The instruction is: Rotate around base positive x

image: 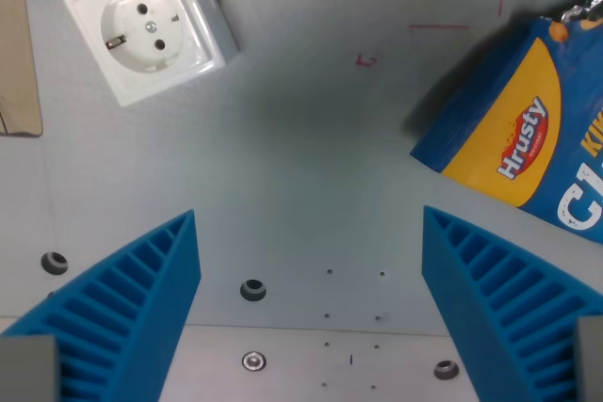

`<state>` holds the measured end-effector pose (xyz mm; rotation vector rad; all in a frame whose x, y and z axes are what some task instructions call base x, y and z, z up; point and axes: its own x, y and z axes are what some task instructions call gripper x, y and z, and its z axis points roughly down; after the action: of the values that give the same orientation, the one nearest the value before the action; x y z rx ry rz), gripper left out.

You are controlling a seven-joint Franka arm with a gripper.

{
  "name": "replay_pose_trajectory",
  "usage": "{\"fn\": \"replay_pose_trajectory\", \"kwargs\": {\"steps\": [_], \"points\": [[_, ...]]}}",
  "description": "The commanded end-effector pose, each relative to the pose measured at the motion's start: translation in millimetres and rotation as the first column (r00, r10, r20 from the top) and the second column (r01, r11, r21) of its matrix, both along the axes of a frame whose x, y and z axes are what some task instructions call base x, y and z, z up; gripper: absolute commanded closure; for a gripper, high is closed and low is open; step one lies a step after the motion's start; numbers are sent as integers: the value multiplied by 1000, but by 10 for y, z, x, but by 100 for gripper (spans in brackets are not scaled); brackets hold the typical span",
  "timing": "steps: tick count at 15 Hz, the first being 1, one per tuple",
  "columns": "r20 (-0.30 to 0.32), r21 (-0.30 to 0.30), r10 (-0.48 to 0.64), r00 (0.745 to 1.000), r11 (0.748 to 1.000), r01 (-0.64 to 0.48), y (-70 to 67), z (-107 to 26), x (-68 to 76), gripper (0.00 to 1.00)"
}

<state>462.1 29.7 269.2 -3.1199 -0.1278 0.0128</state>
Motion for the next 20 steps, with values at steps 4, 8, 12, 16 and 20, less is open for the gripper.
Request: {"fn": "replay_pose_trajectory", "kwargs": {"steps": [4, 8, 12, 16, 20], "points": [[7, 189, 11, 1000, 982, -12, -32, 20, 3, 0], [7, 242, 11, 1000, 970, -12, -32, 20, 3, 0], [7, 293, 11, 1000, 956, -12, -32, 20, 3, 0], [6, 343, 11, 1000, 939, -12, -32, 20, 3, 0], [6, 393, 11, 1000, 919, -12, -32, 20, 3, 0]]}}
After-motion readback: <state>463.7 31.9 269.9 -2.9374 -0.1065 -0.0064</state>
